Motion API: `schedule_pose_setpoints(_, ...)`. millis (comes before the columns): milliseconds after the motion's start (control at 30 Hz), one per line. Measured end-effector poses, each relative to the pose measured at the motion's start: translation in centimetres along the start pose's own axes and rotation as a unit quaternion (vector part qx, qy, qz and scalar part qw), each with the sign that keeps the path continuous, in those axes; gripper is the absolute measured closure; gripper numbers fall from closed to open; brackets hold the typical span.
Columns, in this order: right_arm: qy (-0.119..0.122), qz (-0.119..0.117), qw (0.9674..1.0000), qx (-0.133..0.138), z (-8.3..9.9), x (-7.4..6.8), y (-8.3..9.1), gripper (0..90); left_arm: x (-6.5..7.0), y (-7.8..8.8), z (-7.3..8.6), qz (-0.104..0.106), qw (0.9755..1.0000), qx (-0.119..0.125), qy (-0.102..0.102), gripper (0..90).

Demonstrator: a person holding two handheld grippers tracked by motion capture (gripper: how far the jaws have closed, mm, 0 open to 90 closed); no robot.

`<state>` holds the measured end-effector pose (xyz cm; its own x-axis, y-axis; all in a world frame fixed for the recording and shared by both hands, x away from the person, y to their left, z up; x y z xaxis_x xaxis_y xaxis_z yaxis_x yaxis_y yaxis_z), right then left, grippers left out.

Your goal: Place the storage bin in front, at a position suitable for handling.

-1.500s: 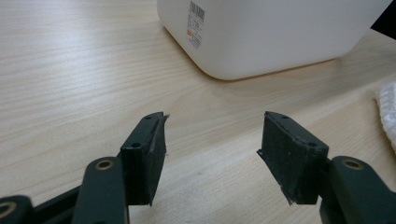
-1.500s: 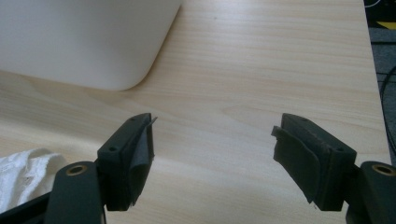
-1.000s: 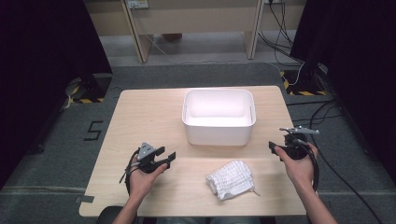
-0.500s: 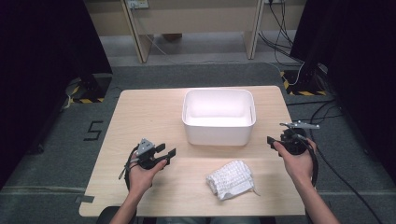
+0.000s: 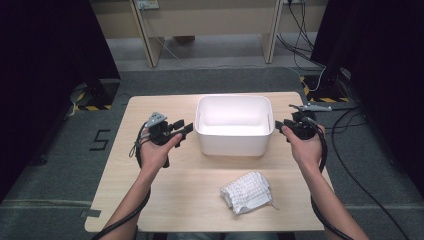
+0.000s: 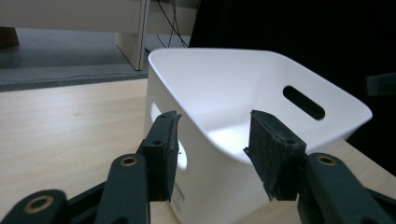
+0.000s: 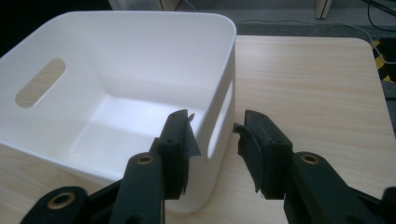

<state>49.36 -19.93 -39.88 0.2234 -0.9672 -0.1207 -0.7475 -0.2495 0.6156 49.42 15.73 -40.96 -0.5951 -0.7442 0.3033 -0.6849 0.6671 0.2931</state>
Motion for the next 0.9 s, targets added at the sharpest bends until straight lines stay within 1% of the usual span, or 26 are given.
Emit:
schedule_pose_setpoints(67, -0.002, 0.001, 1.0, -0.001, -0.4, -0.3, -0.4, 62.0, -0.1, -0.6, -0.4, 0.001, 1.0, -0.004, 0.006, 53.7)
schedule_pose_setpoints(100, -0.002, 0.003, 1.0, -0.003, -0.5, -0.3, -0.7, 62.0, -0.1, -0.6, -0.4, 0.001, 1.0, -0.004, 0.006, 54.4)
schedule_pose_setpoints(133, -0.002, 0.004, 0.9999, -0.01, -0.5, -0.5, -1.2, 62.0, -0.2, -1.2, -0.6, -0.003, 0.9999, -0.013, 0.006, 55.3)
schedule_pose_setpoints(167, -0.003, 0.007, 0.9998, -0.017, -0.4, -0.6, -1.6, 62.3, -0.5, -1.9, -0.8, -0.012, 0.9997, -0.021, 0.01, 56.0)
schedule_pose_setpoints(200, -0.003, 0.009, 0.9996, -0.026, -0.4, -0.7, -1.9, 62.8, -0.7, -2.3, -0.9, -0.016, 0.9994, -0.026, 0.015, 56.0)
schedule_pose_setpoints(233, -0.001, 0.009, 0.9995, -0.031, -0.3, -0.8, -2.3, 64.2, -0.8, -2.5, -0.8, -0.019, 0.9992, -0.033, 0.017, 55.8)
schedule_pose_setpoints(300, -0.002, 0.012, 0.9989, -0.045, -0.2, -1.0, -2.9, 68.7, -1.1, -3.1, -0.7, -0.026, 0.9982, -0.043, 0.032, 55.4)
schedule_pose_setpoints(367, -0.004, 0.012, 0.9983, -0.056, -0.1, -1.2, -3.4, 73.0, -1.4, -3.5, -0.5, -0.035, 0.9973, -0.055, 0.033, 55.7)
schedule_pose_setpoints(400, -0.005, 0.009, 0.998, -0.063, 0.0, -1.3, -3.7, 75.0, -1.5, -3.6, -0.4, -0.037, 0.997, -0.058, 0.035, 56.0)
schedule_pose_setpoints(433, -0.007, 0.014, 0.9974, -0.07, 0.0, -1.4, -3.9, 76.2, -1.5, -3.8, -0.3, -0.035, 0.9969, -0.06, 0.036, 56.2)
schedule_pose_setpoints(467, -0.006, 0.019, 0.9972, -0.072, 0.1, -1.5, -4.0, 76.5, -1.5, -3.9, -0.3, -0.037, 0.9967, -0.063, 0.036, 57.2)
schedule_pose_setpoints(500, -0.002, 0.022, 0.9972, -0.072, 0.0, -1.5, -4.1, 76.9, -1.5, -4.0, -0.2, -0.041, 0.9964, -0.069, 0.029, 58.7)
schedule_pose_setpoints(533, -0.002, 0.022, 0.9972, -0.072, 0.0, -1.5, -4.1, 76.9, -1.5, -4.0, -0.2, -0.041, 0.9964, -0.069, 0.029, 60.1)
schedule_pose_setpoints(567, -0.005, 0.022, 0.9969, -0.076, 0.0, -1.7, -4.0, 77.4, -1.6, -4.1, 0.1, -0.048, 0.9958, -0.074, 0.021, 62.0)
schedule_pose_setpoints(600, -0.004, 0.021, 0.997, -0.074, 0.0, -1.7, -4.0, 77.5, -1.8, -4.0, 0.1, -0.054, 0.9954, -0.077, 0.018, 63.5)
schedule_pose_setpoints(733, 0.001, 0.016, 0.9971, -0.075, 0.0, -2.6, -4.2, 77.5, -1.8, -3.5, 0.3, -0.06, 0.9948, -0.082, 0.01, 67.9)
schedule_pose_setpoints(767, 0.008, 0.015, 0.9971, -0.074, -0.1, -2.9, -4.3, 77.5, -1.9, -3.3, 0.3, -0.061, 0.9946, -0.084, 0.008, 68.9)
schedule_pose_setpoints(800, 0.008, 0.015, 0.9971, -0.074, -0.1, -2.9, -4.3, 77.5, -1.9, -3.3, 0.3, -0.061, 0.9946, -0.084, 0.008, 69.0)
schedule_pose_setpoints(833, 0.015, 0.009, 0.997, -0.076, -0.1, -3.8, -4.5, 77.2, -2.2, -2.7, 0.4, -0.078, 0.9931, -0.088, -0.003, 69.7)
schedule_pose_setpoints(900, 0.026, 0.007, 0.9969, -0.074, 0.0, -4.6, -4.7, 76.7, -2.8, -1.8, 0.6, -0.083, 0.9929, -0.086, 0.0, 70.5)
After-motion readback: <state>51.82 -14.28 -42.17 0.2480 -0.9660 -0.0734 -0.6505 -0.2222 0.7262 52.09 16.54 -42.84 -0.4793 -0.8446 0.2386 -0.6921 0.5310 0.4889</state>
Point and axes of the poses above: each handheld gripper's, and its own axes: y roughly backward along the jaws, z roughly out of its underside, x roughly to its right, the point moved 6 cm from there along -y, roughly forward along the jaws, and after that the axes turned 5 degrees about z, right-handed, at the moved point
